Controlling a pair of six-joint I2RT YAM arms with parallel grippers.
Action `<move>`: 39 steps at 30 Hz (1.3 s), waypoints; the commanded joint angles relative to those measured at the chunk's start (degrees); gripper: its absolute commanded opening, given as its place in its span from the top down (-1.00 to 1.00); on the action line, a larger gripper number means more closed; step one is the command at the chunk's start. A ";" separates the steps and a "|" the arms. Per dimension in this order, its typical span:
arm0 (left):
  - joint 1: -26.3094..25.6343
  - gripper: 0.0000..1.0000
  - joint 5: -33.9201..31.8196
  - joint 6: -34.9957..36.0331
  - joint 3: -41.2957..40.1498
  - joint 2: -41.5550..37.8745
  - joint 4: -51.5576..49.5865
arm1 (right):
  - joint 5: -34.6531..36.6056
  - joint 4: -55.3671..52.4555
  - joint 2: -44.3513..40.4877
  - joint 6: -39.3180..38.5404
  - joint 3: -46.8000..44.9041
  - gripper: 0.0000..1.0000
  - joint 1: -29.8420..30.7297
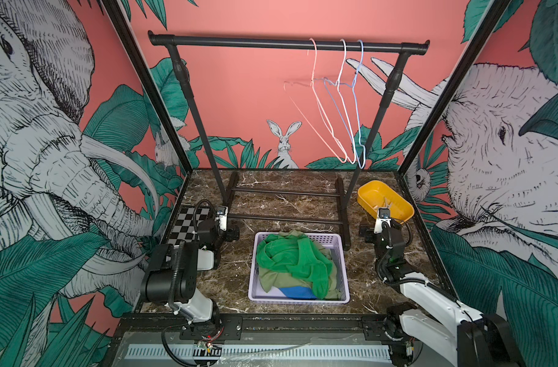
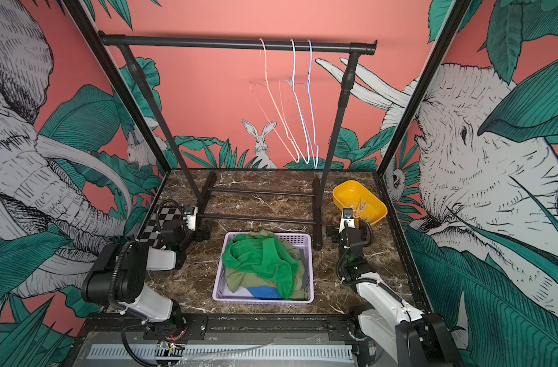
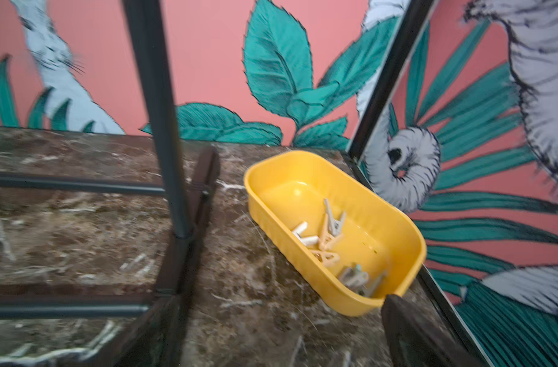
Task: Remove the clothespins securing tank tops to the hanger
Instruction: Reset both arms
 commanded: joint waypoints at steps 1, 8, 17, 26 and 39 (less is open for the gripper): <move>0.28 -0.99 -0.79 -1.40 -0.45 -1.32 4.09 | 2.55 10.09 4.86 -2.39 -2.02 -0.98 -2.16; 0.32 -0.99 -3.15 -2.25 -1.05 -1.41 5.06 | -2.51 22.84 19.57 -2.23 -1.20 -0.98 -7.03; 0.31 -0.99 -3.38 -2.14 -0.17 -1.25 3.52 | -7.10 33.58 29.91 -1.07 -2.20 -0.99 -9.35; -0.12 -0.99 -4.24 -1.74 0.62 -1.25 2.15 | -11.40 16.77 29.59 -0.22 6.22 -0.99 -11.25; -1.61 -0.99 -6.63 -0.78 2.14 -1.25 -0.67 | -11.69 16.66 29.46 -0.17 6.11 -0.98 -11.41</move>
